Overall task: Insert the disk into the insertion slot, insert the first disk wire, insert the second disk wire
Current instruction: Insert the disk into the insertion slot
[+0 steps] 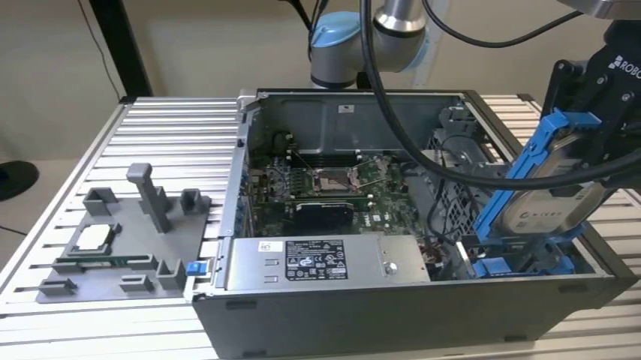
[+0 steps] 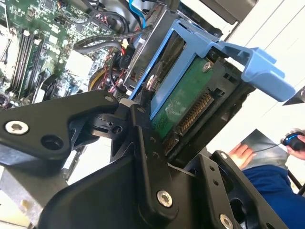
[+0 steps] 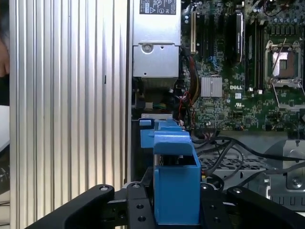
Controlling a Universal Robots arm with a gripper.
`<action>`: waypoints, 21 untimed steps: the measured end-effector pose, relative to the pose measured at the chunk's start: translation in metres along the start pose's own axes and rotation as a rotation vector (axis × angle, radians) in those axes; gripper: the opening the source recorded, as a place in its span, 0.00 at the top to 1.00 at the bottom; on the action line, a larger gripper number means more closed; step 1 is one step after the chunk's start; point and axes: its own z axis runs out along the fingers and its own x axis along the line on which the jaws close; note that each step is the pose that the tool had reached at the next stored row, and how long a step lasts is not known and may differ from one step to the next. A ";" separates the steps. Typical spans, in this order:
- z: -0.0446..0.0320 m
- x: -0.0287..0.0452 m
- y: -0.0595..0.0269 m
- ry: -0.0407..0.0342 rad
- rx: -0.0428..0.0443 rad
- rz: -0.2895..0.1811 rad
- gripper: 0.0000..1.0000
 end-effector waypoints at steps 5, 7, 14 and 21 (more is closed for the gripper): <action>0.0054 -0.0002 -0.0008 -0.0076 -0.0001 -0.001 1.00; 0.0081 -0.0002 -0.0011 -0.0123 -0.0002 -0.001 1.00; 0.0159 -0.0001 -0.0018 -0.0255 -0.0005 -0.002 1.00; 0.0206 0.0014 -0.0024 -0.0324 0.0012 -0.002 1.00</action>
